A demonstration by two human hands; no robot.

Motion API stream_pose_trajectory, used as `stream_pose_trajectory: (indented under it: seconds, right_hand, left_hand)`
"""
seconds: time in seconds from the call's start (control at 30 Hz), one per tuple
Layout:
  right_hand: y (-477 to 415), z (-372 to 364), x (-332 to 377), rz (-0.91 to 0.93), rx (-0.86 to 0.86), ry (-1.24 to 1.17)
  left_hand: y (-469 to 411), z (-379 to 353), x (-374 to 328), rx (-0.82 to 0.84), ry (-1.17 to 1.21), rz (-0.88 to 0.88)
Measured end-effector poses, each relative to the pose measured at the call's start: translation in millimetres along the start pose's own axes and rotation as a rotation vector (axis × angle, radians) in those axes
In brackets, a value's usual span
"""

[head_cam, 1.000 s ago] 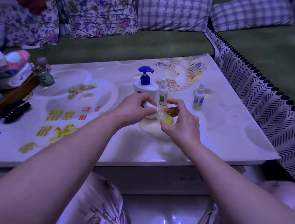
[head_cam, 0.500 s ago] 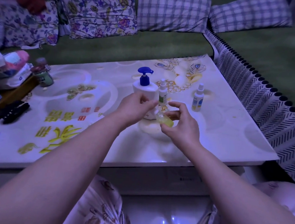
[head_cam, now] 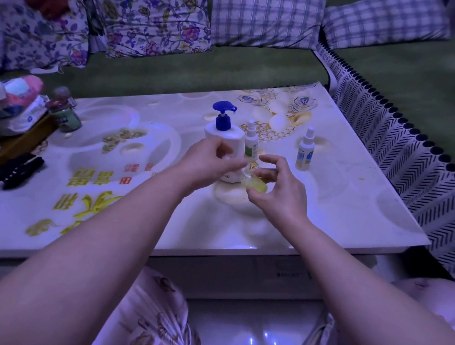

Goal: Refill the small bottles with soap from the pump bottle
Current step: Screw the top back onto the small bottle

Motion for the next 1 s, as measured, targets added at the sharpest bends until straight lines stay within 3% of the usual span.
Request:
stream_pose_trajectory:
  seconds: [0.2,0.33,0.43,0.67,0.8,1.0]
  right_hand:
    - [-1.7,0.6,1.2,-0.001,0.005,0.000]
    - [0.2,0.3,-1.0,0.004,-0.005,-0.009]
    - [-0.2,-1.5,-0.8,0.007,0.003,0.009]
    - [-1.6,-1.4,-0.1,0.010,0.003,0.010]
    - [-1.7,-1.9,4.2,0.030,0.009,0.036]
    - [-2.9,2.8,5.1,0.033,0.003,0.036]
  left_hand:
    - [1.3,-2.5,-5.3,0.020,-0.070,-0.045]
    - [2.5,-9.0,-2.4,0.096,0.075,-0.020]
    - [-0.2,-2.3,3.7,-0.019,-0.102,0.042]
    - [1.7,-4.7,-0.6,0.096,-0.026,-0.031]
    - [-1.7,3.4,2.5,-0.042,-0.097,0.019]
    - [-0.6,-1.1,-3.8,0.025,-0.061,-0.056]
Point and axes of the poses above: each hand's wrist, its own y-axis away from the middle knuckle, its own z-axis out of the back of the hand, x = y × z, the point moved 7 cm from there along -y, towards the middle knuckle, and after that the axes turned 3 degrees about -y, right-handed, at the moved point
